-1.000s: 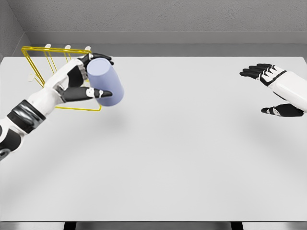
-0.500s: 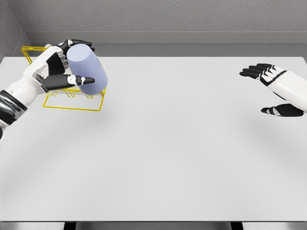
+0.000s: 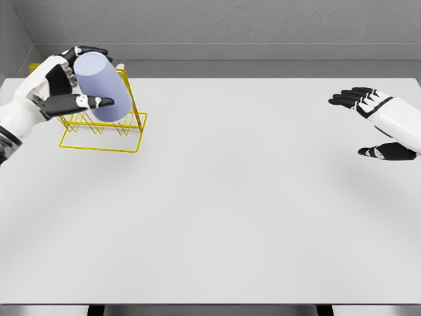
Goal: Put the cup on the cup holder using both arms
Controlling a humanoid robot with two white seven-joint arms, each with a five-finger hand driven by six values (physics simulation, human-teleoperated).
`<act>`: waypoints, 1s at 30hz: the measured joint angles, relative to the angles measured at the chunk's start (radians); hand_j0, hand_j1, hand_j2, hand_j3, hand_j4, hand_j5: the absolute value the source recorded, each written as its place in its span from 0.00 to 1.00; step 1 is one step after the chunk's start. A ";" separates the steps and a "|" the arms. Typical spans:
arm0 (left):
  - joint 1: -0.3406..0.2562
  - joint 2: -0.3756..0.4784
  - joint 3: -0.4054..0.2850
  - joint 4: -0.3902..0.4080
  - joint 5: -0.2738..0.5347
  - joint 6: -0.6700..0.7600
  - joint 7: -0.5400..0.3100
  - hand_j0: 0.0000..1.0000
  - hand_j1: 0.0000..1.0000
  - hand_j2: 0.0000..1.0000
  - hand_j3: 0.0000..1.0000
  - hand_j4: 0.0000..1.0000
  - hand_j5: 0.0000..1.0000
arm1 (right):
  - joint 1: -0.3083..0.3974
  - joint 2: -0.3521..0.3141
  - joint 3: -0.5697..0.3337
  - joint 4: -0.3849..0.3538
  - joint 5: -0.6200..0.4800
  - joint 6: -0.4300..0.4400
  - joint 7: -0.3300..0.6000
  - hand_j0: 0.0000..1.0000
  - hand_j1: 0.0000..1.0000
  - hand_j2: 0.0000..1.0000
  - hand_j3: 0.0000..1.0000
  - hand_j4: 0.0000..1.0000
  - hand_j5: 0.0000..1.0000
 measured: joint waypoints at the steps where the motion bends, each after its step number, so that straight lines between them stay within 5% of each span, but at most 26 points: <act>1: 0.000 0.000 0.000 0.003 0.000 0.000 0.000 0.64 0.64 0.64 0.64 0.64 0.64 | 0.000 0.000 0.000 0.000 0.000 0.000 0.000 1.00 1.00 1.00 1.00 1.00 1.00; 30: -0.003 -0.008 -0.003 0.072 0.014 0.002 0.001 0.66 0.66 0.66 0.66 0.66 0.66 | 0.000 0.000 0.000 0.000 0.000 0.000 0.000 1.00 1.00 1.00 1.00 1.00 1.00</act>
